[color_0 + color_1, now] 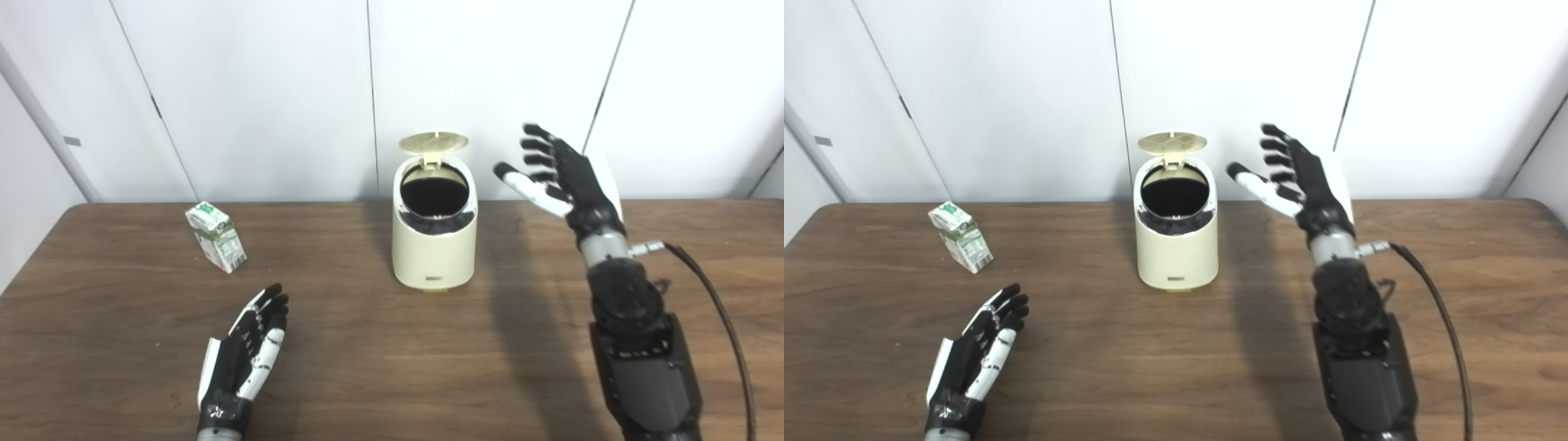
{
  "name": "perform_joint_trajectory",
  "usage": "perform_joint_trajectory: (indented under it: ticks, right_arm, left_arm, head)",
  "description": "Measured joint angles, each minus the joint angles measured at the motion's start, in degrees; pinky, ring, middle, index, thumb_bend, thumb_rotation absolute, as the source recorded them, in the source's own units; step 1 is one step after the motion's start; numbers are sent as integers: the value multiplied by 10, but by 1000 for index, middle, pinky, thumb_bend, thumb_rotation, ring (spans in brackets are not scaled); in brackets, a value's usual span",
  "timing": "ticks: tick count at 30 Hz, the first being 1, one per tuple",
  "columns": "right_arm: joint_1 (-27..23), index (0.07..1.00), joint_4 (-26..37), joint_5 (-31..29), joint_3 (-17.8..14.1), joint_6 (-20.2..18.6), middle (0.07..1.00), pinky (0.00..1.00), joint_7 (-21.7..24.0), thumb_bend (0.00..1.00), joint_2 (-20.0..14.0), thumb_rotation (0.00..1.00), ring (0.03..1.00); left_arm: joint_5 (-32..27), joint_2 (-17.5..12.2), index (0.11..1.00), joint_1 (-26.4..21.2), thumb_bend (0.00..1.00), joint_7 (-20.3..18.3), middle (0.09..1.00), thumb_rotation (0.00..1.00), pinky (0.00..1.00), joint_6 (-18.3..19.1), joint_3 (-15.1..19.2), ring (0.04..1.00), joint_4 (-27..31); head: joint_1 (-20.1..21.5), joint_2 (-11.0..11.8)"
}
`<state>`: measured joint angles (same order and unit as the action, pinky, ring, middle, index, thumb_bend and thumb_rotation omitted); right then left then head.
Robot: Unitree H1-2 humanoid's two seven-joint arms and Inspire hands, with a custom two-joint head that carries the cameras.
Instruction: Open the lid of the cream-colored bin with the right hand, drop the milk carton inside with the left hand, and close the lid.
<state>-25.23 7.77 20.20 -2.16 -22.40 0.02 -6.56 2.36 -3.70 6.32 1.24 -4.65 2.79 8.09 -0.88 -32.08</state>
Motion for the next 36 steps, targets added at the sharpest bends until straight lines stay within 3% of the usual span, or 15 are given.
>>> perform_joint_trajectory:
  ticks: [1,3,6,11,17,24,26,29,32,36]
  right_arm:
    - [10,867,4,-8,-2,0,934,727,1,486,-2,504,877]
    - [33,872,12,-28,-8,-1,957,772,6,494,-3,554,908]
    - [67,866,27,-49,-12,-2,885,771,10,493,-3,633,860]
    - [122,922,65,-58,-4,-1,907,785,20,467,-11,801,874]
    - [178,963,75,-96,-22,12,948,854,19,484,-13,902,927]
    - [219,976,73,-151,-44,62,980,869,11,516,5,983,962]
    - [229,977,73,-167,-46,73,981,873,10,521,13,987,962]
    - [241,982,73,-180,-47,83,979,901,10,534,18,977,964]
    - [248,997,72,-195,-50,97,983,911,10,553,17,991,969]
    - [250,1000,61,-198,-49,114,987,916,15,588,7,983,971]
  left_arm:
    - [-1,0,895,0,390,0,849,630,850,0,1,843,0]
    - [-5,-1,899,0,395,-3,851,631,852,0,1,845,0]
    - [-12,-1,890,0,400,-8,847,592,847,0,5,841,0]
    - [-28,0,900,0,407,-13,855,608,842,1,8,846,0]
    - [-29,0,899,0,420,-13,850,591,832,3,10,840,0]
    - [-34,2,888,0,443,-13,847,565,846,11,16,841,0]
    - [-39,2,883,0,441,-13,842,524,842,12,17,837,0]
    - [-29,4,878,2,481,-8,838,360,758,19,17,811,7]
    - [4,5,873,7,568,8,829,231,748,52,22,792,43]
    - [37,3,865,-2,669,25,814,239,763,94,40,784,85]
  head:
    - [2,0]
    - [4,-2]
    - [7,-3]
    - [8,-7]
    - [6,-8]
    - [0,-10]
    - [-10,-10]
    - [-20,-10]
    - [-46,-7]
    - [-85,-2]
